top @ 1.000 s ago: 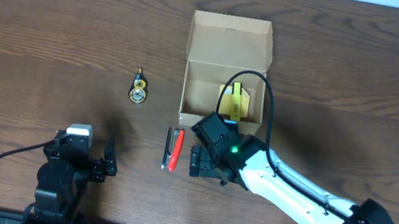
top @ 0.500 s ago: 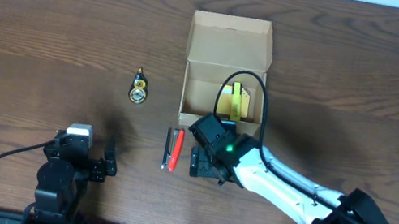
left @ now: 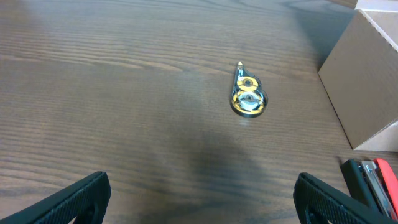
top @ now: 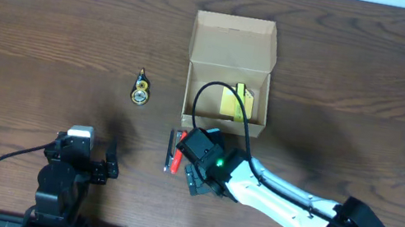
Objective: Pack container
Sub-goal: 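Lower the right gripper over the staples box beside the stapler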
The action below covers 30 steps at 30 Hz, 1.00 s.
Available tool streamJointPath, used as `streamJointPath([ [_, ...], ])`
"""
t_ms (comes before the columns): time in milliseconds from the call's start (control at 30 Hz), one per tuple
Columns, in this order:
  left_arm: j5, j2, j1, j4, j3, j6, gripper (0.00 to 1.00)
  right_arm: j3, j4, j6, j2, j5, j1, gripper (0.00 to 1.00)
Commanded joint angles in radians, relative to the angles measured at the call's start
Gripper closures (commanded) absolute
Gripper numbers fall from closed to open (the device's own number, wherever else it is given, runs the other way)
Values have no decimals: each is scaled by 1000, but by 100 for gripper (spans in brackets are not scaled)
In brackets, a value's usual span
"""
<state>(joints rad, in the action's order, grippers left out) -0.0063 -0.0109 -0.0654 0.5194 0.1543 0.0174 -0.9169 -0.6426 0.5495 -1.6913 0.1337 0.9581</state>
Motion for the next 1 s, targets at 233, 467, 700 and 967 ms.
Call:
streamJointPath([
  [233,-1,6,6,0,-13,-18,5,-13,51,-171,-4,54,6,13],
  [467,-1,6,6,0,-13,-18,5,-13,90,-170,-4,54,6,14],
  [700,-1,6,6,0,-13,-18,5,-13,127,-176,-4,54,6,17],
  [967,-1,6,6,0,-13,-18,5,-12,128,-290,-4,77,6,17],
])
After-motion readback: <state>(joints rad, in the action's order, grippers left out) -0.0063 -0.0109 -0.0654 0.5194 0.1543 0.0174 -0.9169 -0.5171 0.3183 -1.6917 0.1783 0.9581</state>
